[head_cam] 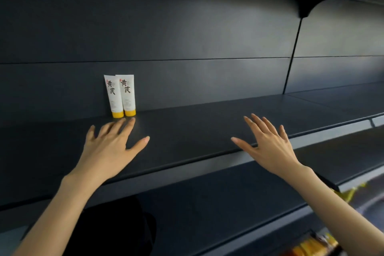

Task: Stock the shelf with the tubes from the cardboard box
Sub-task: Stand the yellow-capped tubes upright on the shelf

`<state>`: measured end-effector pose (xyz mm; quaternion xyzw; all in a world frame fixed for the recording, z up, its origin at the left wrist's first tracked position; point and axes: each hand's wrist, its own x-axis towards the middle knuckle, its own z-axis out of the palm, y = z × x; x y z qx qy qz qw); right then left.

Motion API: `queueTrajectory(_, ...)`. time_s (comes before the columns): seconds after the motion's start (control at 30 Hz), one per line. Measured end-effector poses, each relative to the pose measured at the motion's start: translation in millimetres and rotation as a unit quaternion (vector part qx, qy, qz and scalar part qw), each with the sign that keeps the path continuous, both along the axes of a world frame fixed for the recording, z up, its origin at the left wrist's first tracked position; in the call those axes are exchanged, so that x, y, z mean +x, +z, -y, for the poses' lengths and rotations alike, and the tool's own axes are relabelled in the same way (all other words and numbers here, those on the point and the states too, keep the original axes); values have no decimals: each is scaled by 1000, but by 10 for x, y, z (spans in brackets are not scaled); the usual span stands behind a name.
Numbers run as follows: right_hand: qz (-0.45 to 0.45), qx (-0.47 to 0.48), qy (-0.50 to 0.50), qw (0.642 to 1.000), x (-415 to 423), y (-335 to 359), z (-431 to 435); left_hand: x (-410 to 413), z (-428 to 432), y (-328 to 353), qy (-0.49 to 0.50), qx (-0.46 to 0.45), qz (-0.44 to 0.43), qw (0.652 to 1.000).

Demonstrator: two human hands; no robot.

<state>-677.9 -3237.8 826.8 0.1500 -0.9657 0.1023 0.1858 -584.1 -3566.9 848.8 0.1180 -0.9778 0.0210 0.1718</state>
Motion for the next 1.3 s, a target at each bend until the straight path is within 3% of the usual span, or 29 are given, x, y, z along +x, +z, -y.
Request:
queueTrajectory(0.23, 13, -4, -65, 998, 439, -271, -869, 224, -692, -100, -5, 3, -44, 999)
queueTrajectory(0.43, 40, -11, -119, 992, 829, -573, -1672, 478, -1420, -371, -71, -21, -46, 996)
queueTrajectory(0.63, 66, -24, -175, 982, 1224, -875, -2354, 543, -2216, -661, -181, -35, -28, 982)
queueTrajectory(0.8, 77, -66, -236, 966, 1531, -1153, -2786, 338, -2769, -980, -259, -16, 48, 965)
queueTrajectory(1.07, 131, -121, -367, 913, 1649, -1764, -3338, -522, -3448, -1575, -350, 12, 127, 928)
queueTrajectory(1.3, 151, -195, -483, 840, 1587, -2372, -3556, -1212, -4207, -2042, -429, 14, 189, 883)
